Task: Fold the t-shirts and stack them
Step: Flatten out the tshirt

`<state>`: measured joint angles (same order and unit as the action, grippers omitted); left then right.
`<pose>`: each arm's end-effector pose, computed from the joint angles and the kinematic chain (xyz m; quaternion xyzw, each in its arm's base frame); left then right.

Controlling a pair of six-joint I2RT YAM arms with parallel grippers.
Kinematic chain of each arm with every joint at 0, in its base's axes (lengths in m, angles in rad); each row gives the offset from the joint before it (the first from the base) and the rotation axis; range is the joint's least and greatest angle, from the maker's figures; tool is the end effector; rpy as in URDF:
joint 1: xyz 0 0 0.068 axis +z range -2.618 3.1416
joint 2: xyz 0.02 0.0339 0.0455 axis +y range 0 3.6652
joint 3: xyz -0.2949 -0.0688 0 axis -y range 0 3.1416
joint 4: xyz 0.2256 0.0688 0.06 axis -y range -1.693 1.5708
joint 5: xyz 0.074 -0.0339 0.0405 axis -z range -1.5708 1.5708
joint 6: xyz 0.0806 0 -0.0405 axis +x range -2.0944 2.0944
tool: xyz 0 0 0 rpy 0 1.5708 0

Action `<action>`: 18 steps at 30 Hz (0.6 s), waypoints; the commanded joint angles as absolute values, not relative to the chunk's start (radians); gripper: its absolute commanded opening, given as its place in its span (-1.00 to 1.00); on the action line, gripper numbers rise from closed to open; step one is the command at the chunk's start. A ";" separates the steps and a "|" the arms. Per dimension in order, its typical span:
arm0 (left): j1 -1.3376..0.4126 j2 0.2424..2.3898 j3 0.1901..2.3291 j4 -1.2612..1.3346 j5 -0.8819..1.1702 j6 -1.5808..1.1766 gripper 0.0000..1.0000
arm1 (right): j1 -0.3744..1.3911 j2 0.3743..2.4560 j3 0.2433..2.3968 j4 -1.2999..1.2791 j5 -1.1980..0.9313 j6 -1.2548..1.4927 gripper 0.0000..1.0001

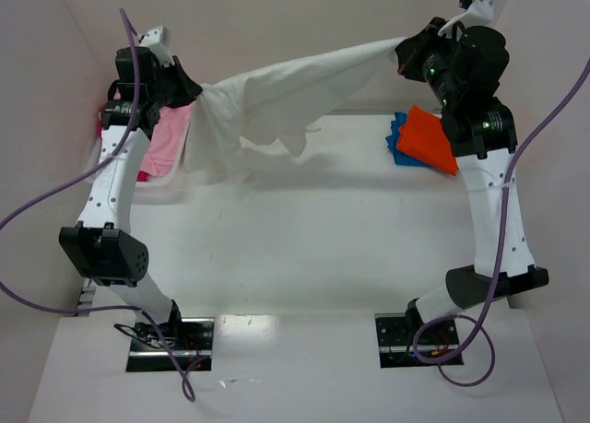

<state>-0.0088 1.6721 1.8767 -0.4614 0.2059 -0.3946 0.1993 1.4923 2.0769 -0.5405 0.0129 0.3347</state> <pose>0.4063 -0.0201 0.4726 -0.0894 0.7851 -0.2014 0.5789 0.3005 0.0596 0.5888 0.0514 0.6894 0.1863 0.6981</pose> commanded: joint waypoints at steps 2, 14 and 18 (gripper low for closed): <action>0.011 1.689 1.921 -0.456 0.266 -0.368 -1.00 | 0.184 1.454 2.122 -0.521 0.075 0.290 -1.00; 0.011 1.713 1.993 -0.518 0.365 -0.345 -1.00 | 0.184 1.397 2.022 -0.495 0.046 0.301 -1.00; 0.011 1.713 2.091 -0.546 0.356 -0.339 -0.99 | 0.184 1.284 1.836 -0.510 0.042 0.319 -1.00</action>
